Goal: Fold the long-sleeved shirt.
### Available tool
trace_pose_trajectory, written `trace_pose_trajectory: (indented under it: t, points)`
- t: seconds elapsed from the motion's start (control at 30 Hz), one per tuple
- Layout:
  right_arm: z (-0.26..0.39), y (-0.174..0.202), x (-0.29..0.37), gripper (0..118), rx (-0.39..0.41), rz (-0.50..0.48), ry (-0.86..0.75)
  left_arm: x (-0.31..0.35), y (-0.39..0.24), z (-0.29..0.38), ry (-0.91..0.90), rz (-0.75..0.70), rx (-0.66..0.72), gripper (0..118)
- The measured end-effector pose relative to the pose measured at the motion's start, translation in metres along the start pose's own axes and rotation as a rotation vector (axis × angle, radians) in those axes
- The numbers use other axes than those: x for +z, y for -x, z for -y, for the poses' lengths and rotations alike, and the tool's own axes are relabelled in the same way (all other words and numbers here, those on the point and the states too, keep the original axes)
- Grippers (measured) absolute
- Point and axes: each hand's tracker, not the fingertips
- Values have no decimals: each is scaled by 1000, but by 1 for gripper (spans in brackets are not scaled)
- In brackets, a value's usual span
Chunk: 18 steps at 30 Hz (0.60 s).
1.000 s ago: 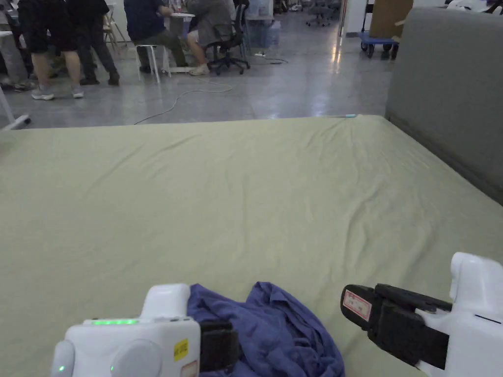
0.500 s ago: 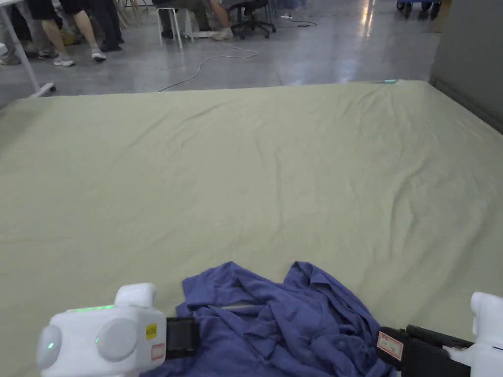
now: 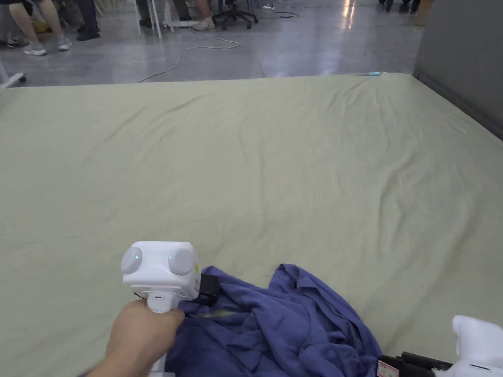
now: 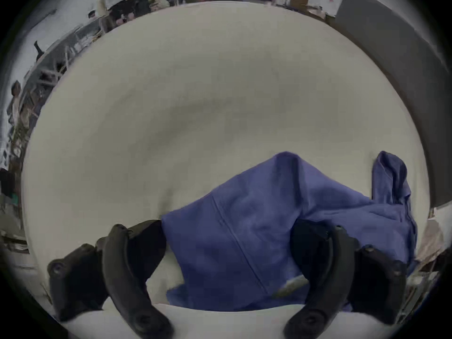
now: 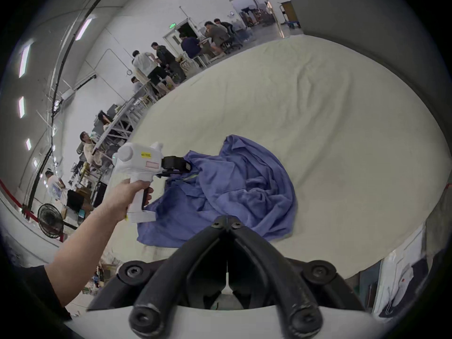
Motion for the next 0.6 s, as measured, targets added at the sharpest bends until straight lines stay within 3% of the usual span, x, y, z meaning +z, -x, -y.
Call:
trace_pose_trajectory:
  t: [0.03, 0.07, 0.1, 0.13, 0.17, 0.2, 0.23, 0.27, 0.3, 0.43, 0.47, 0.5, 0.53, 0.6]
  points:
    - [-2, -3, -4, 0, -4, 24, 10, 6, -2, 1, -9, 2, -16, 72]
    - [-5, -7, -8, 0, -7, 57, 23, 16, -6, 3, -52, 2, -54, 61]
    - [-9, -12, -15, 0, -12, 98, 45, 26, -8, 0, -105, 19, -71, 61]
    - [-14, -17, -21, 0, -21, 123, 61, 32, -12, 2, -118, -110, -107, 12]
    - [-21, -23, -31, 0, -35, 158, 79, 40, -8, 2, -134, -108, -130, 5]
    - [-27, -30, -43, 11, -32, 194, 91, 47, 0, 1, -132, -8, -81, 5]
    - [-32, -37, -59, 63, -18, 233, 137, 55, 8, 1, -136, 41, -25, 5]
    - [-34, -42, -73, 109, -16, 257, 196, 62, 13, 1, -156, 86, 25, 5]
    - [-34, -45, -88, 117, 0, 232, 155, 70, 17, 2, -165, 90, 45, 5]
    - [-27, -64, -128, 110, -129, 210, 314, 99, 25, 7, -213, 83, 28, 5]
    - [-30, -61, -126, 91, -135, 177, 298, 107, 29, 9, -224, 106, 55, 5]
    - [-28, -58, -127, 42, -127, 163, 284, 117, 34, 12, -230, 129, 84, 5]
    - [-24, -53, -127, 3, -119, 180, 305, 126, 39, 14, -228, 148, 99, 5]
    - [-23, -35, -116, 2, 3, 207, 255, 146, 50, 17, -261, 168, 137, 5]
